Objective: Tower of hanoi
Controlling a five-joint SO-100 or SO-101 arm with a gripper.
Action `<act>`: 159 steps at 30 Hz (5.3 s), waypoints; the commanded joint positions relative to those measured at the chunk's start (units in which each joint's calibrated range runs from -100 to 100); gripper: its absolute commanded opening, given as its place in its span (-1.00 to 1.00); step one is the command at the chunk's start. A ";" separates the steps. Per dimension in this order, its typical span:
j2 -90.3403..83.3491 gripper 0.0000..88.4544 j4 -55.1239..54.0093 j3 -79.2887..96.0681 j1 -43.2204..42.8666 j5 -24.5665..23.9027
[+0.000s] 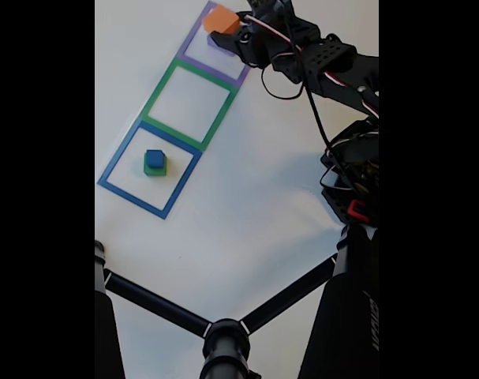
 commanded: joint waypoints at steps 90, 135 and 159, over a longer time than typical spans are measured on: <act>35.30 -0.36 -65.50 20.30 -25.47 0.00; -25.74 -0.98 88.27 -49.15 -49.64 0.00; -25.66 -0.21 17.34 11.03 -51.17 0.00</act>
